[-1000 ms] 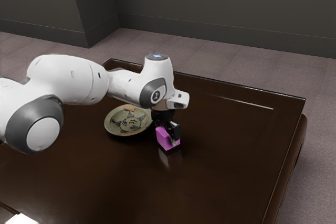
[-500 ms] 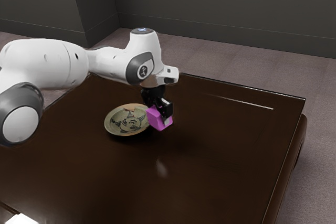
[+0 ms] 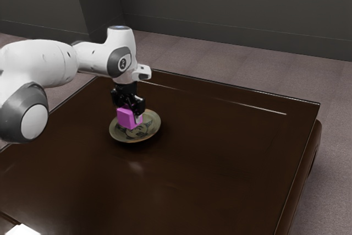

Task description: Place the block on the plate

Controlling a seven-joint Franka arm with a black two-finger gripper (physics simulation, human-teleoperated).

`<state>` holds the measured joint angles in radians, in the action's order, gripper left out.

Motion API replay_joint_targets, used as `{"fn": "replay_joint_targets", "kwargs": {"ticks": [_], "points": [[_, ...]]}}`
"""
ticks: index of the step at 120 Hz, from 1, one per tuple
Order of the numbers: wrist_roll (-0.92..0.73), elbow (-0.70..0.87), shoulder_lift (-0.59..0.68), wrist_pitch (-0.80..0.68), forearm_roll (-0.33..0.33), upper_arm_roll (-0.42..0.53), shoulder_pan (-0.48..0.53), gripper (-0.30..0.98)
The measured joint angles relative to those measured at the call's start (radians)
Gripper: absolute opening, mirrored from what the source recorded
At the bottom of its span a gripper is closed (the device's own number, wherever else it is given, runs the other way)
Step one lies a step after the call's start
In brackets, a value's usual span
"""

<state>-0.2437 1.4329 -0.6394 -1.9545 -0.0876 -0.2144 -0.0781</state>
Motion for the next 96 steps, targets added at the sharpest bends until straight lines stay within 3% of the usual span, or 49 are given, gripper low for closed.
{"fn": "replay_joint_targets", "kwargs": {"ticks": [12, 40, 68, 96], "points": [[0.003, -0.016, -0.034, -0.015, -0.001, 0.0, 0.009, 0.42], [0.006, -0.015, -0.002, -0.029, -0.008, 0.001, -0.006, 0.59], [-0.025, 0.151, 0.228, 0.025, -0.003, 0.023, -0.055, 0.65], [-0.201, 0.168, 0.433, 0.138, 0.034, 0.058, -0.084, 0.67]]}}
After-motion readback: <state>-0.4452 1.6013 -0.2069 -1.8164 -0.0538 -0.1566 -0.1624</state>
